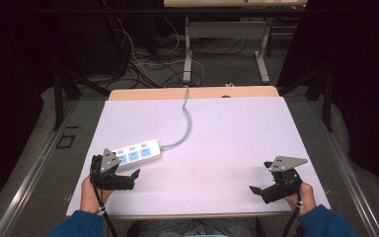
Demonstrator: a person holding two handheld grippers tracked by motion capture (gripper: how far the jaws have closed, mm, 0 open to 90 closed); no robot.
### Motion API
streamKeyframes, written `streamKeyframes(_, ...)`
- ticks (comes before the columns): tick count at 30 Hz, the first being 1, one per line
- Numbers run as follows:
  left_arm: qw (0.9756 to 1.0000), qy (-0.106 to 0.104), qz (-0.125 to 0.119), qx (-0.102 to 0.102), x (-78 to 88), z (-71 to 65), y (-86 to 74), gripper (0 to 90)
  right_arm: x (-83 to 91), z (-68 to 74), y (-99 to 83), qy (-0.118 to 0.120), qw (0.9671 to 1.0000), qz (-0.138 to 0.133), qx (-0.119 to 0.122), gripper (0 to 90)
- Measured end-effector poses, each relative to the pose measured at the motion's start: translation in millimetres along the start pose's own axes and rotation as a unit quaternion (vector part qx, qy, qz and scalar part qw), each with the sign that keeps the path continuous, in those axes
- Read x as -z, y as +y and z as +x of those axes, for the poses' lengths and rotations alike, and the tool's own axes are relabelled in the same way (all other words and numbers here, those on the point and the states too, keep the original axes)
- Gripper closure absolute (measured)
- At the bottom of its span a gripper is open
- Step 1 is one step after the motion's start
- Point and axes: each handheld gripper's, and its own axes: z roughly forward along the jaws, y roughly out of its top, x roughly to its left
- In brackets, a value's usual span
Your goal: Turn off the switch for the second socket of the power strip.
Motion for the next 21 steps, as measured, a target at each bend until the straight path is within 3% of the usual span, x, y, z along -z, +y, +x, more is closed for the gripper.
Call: streamKeyframes(21,0.9998,0.008,0.007,0.018,-22.8,18.4,13.0,0.1,-2.4,1.1,-0.3,0.008,0.9999,0.008,0.006,0.3)
